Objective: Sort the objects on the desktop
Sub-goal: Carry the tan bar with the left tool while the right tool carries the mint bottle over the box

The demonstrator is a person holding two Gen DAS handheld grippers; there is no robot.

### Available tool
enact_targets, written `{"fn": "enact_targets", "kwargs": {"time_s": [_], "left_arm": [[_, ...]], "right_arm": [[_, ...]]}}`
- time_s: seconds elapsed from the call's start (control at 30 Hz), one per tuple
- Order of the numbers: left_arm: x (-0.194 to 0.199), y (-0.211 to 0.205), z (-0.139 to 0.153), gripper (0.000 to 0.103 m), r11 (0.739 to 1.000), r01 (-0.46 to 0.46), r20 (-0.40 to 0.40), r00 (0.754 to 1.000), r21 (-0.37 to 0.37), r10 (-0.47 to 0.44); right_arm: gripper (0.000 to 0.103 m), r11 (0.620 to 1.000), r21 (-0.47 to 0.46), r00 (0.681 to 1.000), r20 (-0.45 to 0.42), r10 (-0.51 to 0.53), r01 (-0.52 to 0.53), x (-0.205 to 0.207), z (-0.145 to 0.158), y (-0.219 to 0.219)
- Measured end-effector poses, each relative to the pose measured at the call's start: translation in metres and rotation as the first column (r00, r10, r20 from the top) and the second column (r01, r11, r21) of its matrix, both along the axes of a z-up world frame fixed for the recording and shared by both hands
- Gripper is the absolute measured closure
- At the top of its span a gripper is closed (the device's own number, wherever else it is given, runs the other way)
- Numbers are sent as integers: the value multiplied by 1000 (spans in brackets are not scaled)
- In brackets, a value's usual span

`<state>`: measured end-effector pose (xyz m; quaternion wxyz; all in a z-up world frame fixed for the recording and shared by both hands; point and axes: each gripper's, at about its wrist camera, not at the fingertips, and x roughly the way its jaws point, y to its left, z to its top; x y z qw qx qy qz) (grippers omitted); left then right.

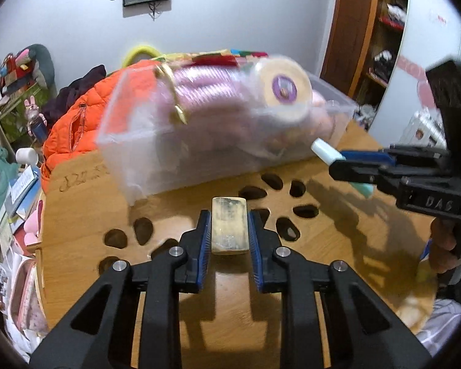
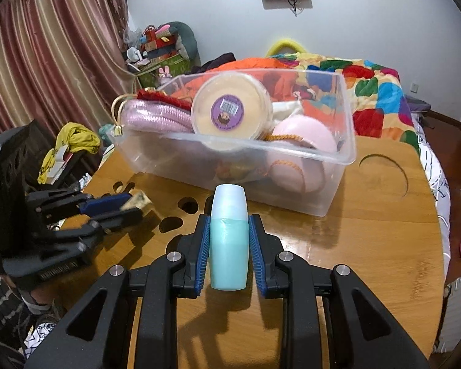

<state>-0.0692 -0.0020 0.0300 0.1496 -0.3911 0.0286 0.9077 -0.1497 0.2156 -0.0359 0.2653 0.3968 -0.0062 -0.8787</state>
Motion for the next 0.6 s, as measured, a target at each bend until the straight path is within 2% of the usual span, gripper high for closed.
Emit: {"fn": "enact_targets", "kwargs": {"time_s": [0.3,0.5,0.6], "left_arm": [[5,-29,62,80,997,-41,-112,992,71,49],[3,-37,83,80,995,-38,-156,986,94,52],[1,-32,87,80,996,-37,-179,983,83,51]], "right_arm": [[80,999,-11,995,-92,-35,34,5,35,15],[80,999,-15,987,-152,-50,48,2,58,21],[80,999,-10,984,-173,-53,52,-3,66,20]]}}
